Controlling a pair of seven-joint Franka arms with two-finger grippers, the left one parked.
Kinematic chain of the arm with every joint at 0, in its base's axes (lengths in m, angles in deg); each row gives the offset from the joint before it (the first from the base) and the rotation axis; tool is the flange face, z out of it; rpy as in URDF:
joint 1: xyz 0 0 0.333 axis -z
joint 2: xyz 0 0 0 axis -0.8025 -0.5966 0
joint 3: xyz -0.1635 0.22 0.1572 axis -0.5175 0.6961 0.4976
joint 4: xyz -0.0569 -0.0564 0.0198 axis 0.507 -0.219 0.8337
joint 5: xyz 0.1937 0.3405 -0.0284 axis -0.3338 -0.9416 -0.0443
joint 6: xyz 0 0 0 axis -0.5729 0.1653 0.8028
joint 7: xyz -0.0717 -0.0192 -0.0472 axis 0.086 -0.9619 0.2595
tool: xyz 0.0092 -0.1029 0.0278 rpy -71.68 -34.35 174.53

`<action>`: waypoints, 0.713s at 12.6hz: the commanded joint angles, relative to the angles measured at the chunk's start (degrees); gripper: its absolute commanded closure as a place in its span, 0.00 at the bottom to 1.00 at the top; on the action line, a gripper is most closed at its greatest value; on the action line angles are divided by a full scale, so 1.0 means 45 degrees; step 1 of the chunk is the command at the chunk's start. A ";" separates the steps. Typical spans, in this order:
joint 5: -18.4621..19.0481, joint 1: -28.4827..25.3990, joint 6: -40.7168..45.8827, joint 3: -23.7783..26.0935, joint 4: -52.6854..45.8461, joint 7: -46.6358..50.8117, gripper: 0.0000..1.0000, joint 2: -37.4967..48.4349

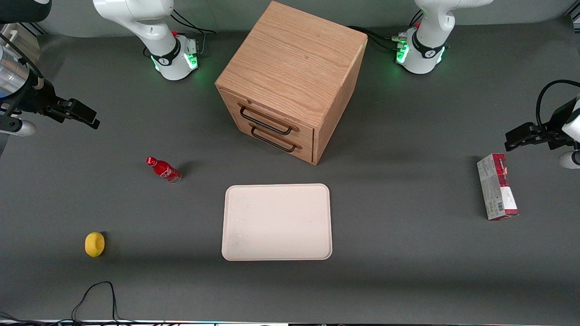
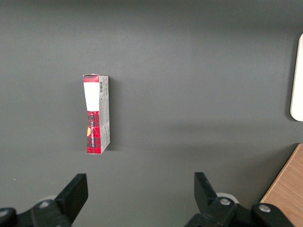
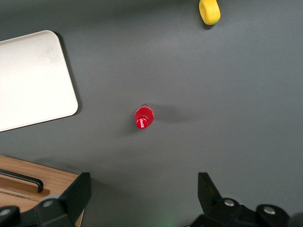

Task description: Open upper drawer

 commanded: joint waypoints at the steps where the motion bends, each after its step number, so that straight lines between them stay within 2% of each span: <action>1: -0.0309 -0.0072 0.0179 -0.0063 -0.0479 -0.0113 0.00 -0.0261; 3: -0.0329 -0.0072 0.0315 -0.0004 -0.1275 -0.0327 0.00 -0.0921; 6: -0.1498 -0.0091 0.1174 0.0775 -0.3091 -0.1110 0.00 -0.2054; 9: -0.1423 -0.0110 0.1526 0.2742 -0.4188 -0.1382 0.00 -0.2856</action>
